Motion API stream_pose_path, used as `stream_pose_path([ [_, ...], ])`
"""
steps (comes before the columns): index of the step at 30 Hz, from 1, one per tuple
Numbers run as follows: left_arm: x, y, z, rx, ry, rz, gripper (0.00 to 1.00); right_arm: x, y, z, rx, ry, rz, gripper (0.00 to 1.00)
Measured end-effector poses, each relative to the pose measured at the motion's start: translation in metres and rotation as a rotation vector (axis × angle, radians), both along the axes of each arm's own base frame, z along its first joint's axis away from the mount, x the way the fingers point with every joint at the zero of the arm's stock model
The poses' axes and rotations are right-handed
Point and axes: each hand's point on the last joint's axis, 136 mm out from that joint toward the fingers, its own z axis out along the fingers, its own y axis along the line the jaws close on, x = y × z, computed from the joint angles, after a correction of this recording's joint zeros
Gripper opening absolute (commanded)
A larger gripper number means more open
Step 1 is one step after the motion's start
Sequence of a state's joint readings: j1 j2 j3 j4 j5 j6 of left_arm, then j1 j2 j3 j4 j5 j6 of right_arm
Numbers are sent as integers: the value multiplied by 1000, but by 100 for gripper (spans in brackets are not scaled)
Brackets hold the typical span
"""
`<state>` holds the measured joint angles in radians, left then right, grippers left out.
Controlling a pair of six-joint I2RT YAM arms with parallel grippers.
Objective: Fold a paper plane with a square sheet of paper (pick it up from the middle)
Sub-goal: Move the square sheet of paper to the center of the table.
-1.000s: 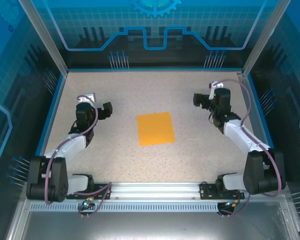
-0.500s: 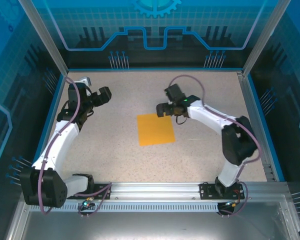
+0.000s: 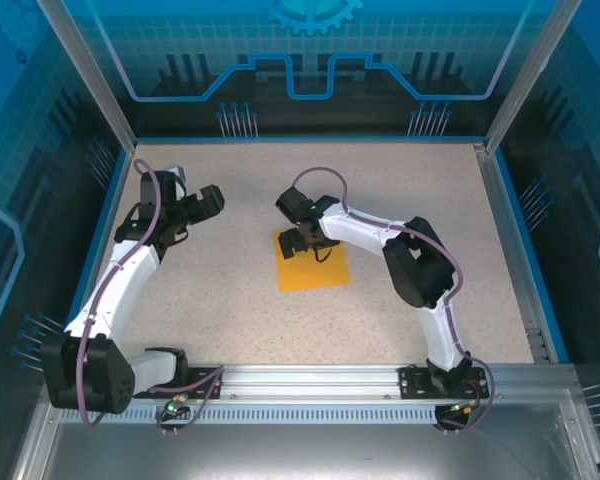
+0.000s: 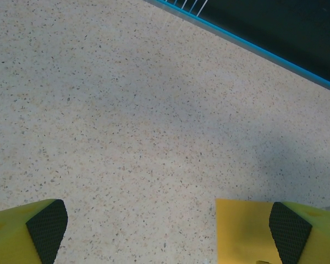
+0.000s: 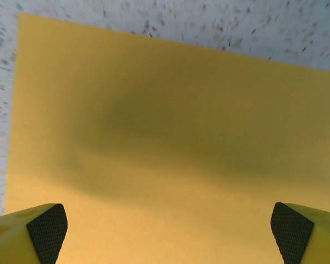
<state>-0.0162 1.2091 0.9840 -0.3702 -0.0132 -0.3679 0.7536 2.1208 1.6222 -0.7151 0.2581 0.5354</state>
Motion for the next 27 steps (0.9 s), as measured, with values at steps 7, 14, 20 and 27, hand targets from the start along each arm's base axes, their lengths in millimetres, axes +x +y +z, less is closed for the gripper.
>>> stream_pose_path([
  [7, -4, 1, -5, 5, 19, 6, 98, -11, -1, -21, -6, 78, -17, 99],
  [14, -6, 3, -7, 11, 31, 12, 99, -31, -25, -27, 1, 78, -23, 100],
  [20, -8, 7, -11, 26, 50, 31, 98, -85, -78, -28, -45, 128, -35, 99],
  [27, -17, 14, -20, 32, 109, 78, 98, -123, -116, -12, -114, 221, -95, 99],
])
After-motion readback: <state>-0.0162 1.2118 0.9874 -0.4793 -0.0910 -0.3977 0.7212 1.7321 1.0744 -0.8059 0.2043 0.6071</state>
